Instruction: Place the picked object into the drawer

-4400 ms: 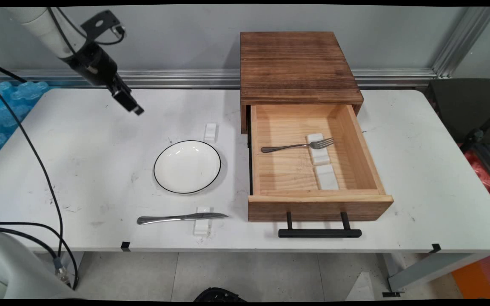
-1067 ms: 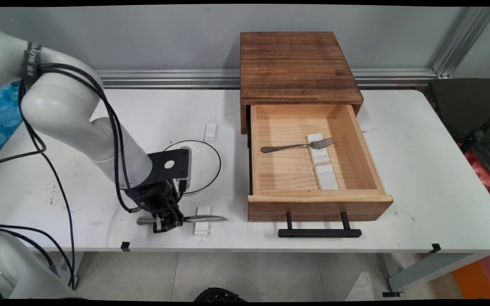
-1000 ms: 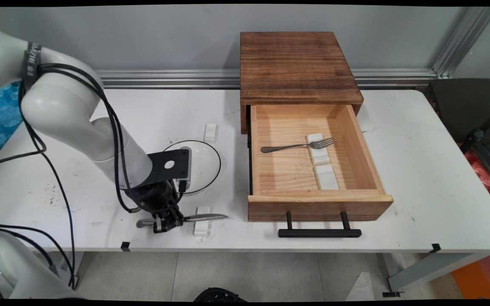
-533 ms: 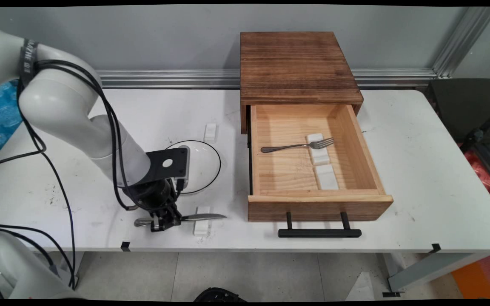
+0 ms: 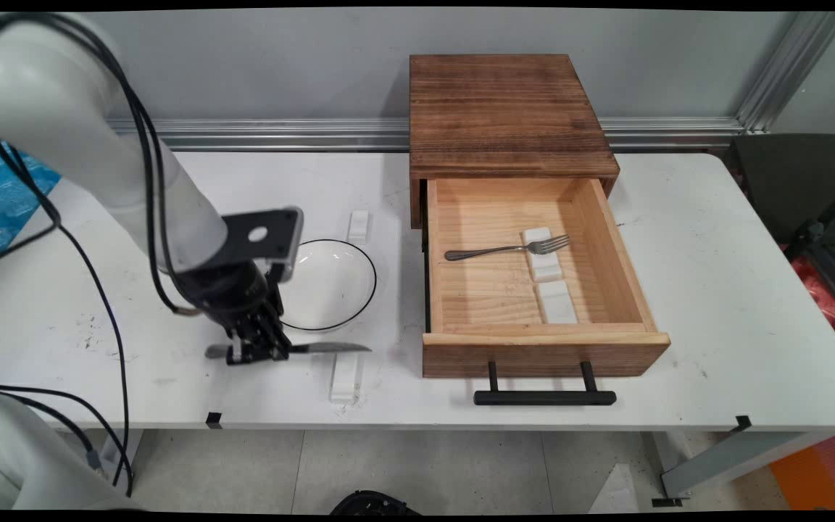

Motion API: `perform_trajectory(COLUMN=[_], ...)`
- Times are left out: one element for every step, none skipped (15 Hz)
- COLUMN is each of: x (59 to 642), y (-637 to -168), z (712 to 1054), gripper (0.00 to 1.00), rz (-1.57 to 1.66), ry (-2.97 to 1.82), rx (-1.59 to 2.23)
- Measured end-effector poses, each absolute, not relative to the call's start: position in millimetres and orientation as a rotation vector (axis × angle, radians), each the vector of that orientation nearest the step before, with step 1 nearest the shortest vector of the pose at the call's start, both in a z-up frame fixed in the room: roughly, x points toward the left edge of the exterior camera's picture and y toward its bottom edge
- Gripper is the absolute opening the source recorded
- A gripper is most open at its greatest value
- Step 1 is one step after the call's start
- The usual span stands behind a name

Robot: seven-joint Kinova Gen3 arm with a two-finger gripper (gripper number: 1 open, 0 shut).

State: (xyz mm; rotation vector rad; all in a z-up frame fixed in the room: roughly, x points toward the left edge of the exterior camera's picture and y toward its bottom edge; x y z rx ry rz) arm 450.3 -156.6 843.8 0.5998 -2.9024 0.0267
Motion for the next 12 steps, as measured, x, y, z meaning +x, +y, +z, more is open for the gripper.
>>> perform_trajectory(x=[452,453,453,453,451,449,443,435,430,426,419,410], y=[-160,-162,-164,-167,-173,-175,-183,-191,-196,-199,-205,-212], z=[860,870,877,888,902,908,921,932,938,941,945,948], gripper=[0.00,0.00,0.00,0.00,0.00,0.00,0.00,0.00,0.00,0.00,0.00,0.00], rz=[0.031,0.035,0.039,0.046,0.058,0.065,0.081,0.100,0.109,0.117,0.128,0.141], ry=[-2.901,-2.899,-2.897,-2.891,-2.879,-2.872,-2.852,-2.828,-2.813,-2.801,-2.782,-2.761], rx=[0.594,0.591,0.591,0.593,0.597,0.600,0.608,0.619,0.625,0.629,0.636,0.643])
